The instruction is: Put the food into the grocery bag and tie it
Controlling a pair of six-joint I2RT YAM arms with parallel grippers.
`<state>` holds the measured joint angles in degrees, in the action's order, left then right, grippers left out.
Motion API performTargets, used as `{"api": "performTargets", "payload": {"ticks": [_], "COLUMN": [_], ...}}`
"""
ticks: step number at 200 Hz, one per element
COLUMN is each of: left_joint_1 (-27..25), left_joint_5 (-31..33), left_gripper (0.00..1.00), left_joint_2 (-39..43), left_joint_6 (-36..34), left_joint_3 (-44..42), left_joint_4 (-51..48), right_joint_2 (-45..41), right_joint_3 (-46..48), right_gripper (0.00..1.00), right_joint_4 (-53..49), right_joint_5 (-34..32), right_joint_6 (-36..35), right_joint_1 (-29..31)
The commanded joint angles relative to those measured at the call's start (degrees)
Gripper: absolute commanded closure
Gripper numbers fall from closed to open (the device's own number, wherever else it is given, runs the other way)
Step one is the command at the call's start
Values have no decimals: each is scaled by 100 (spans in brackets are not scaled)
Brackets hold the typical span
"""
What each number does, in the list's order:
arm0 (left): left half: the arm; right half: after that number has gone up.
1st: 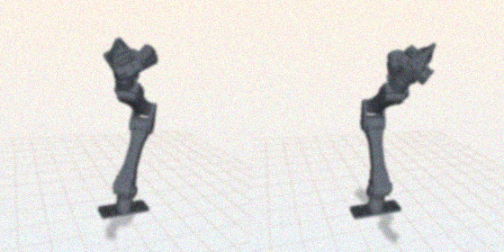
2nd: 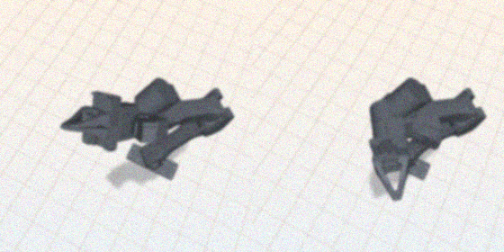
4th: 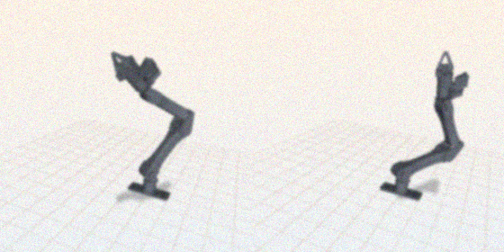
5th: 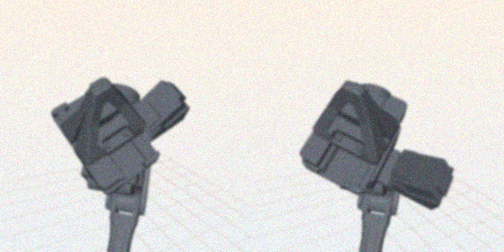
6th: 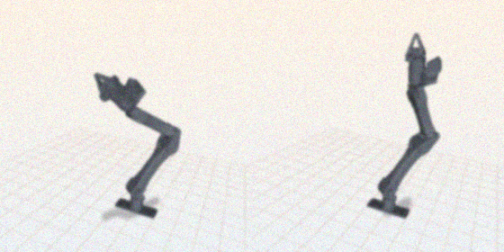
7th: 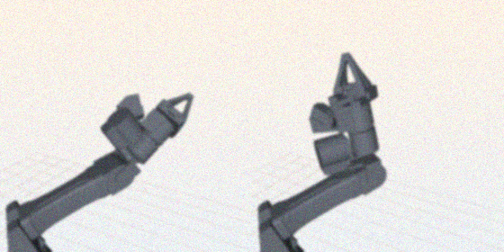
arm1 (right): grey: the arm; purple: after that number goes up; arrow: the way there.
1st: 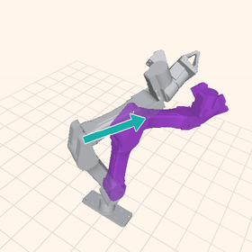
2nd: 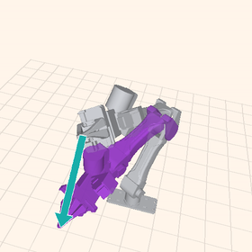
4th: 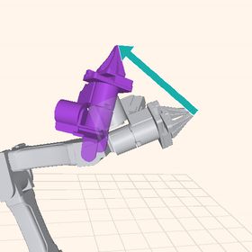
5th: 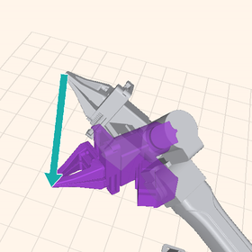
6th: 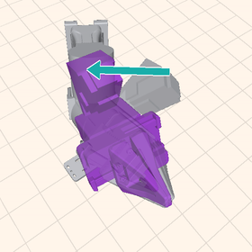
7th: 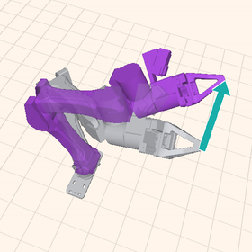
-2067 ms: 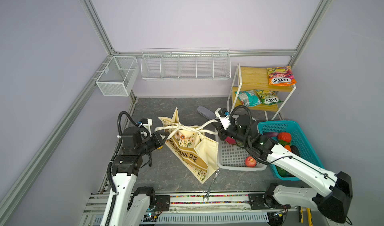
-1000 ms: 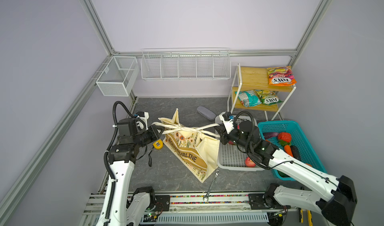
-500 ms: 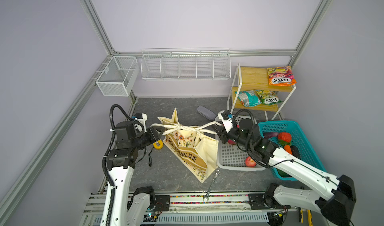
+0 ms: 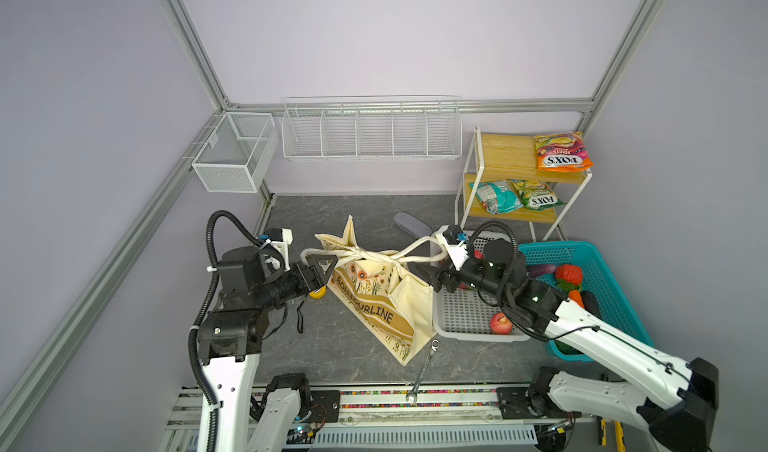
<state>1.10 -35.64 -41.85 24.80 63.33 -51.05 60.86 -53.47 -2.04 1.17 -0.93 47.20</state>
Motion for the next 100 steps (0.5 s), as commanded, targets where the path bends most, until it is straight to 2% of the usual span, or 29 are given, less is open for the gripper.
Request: {"api": "performTargets", "payload": {"ticks": [1, 64, 80, 100], "left_joint_1": [-14, -260, -261, -264], "left_joint_5": [300, 2114, 2811, 3829], "left_gripper": [13, 13, 14, 15], "left_joint_2": [222, 469, 679, 1018], "left_joint_6": [-243, -450, -418, -385], "left_joint_3": [381, 1225, 1303, 1212], "left_joint_4": [-697, -1513, -1442, -1240], "right_joint_2": [-344, -1340, -1548, -1669], "right_joint_3": [-100, -256, -275, -291], "right_gripper": [12, 12, 12, 12], "right_joint_4": [-200, -898, -1166, -1657], "right_joint_5": [8, -444, -856, -1898], "right_joint_6": [-119, -162, -138, 80], "right_joint_1": [61, 79, 74, 68]}}
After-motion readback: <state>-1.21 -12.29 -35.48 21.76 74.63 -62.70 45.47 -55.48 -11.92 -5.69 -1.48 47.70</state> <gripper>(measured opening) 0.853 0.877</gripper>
